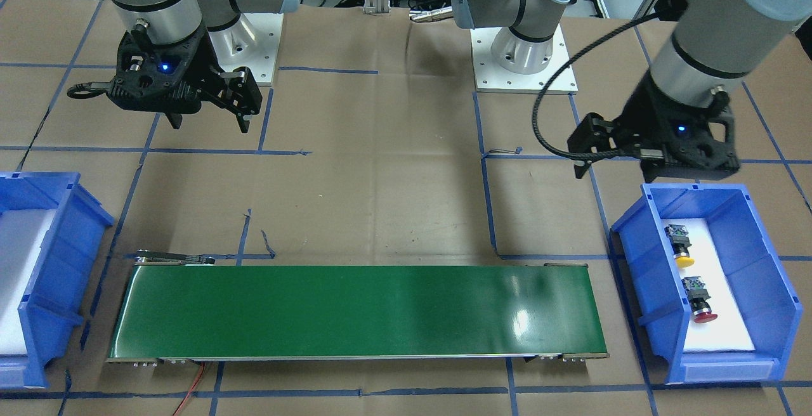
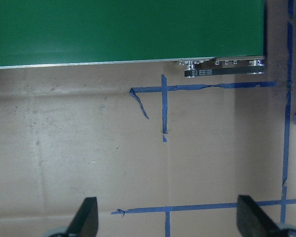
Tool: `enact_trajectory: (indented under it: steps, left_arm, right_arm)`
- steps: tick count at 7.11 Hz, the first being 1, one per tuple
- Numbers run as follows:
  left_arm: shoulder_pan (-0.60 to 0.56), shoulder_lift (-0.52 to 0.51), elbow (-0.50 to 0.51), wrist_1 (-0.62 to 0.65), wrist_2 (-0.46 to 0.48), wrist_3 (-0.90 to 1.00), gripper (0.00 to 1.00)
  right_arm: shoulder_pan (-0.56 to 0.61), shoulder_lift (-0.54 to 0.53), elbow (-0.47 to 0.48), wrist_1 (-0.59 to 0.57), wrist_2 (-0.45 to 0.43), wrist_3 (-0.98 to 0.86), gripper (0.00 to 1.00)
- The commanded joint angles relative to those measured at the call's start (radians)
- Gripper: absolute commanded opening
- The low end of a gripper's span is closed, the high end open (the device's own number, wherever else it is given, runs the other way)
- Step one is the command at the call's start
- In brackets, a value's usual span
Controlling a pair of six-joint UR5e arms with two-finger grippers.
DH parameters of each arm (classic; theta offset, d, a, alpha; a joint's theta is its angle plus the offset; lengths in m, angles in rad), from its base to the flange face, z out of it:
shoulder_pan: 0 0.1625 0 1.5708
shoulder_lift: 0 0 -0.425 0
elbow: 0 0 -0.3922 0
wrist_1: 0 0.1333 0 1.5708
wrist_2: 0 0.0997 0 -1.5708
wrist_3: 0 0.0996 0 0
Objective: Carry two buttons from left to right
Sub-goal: 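Move the left gripper over the blue bin holding the buttons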
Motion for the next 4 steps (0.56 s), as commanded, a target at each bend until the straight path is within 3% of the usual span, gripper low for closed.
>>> enact_trajectory:
  steps: [1,4]
  left_arm:
    - [0.213,-0.017,0.000,0.022,-0.001,0.164,1.00]
    - [0.394,-0.008,-0.026,0.002,-0.001,0.391,1.00]
  right_arm:
    - [0.000,0.004,-0.003,0.000,0.001,0.000,1.00]
    - [0.000,0.000,-0.003,-0.002,0.001,-0.002,1.00]
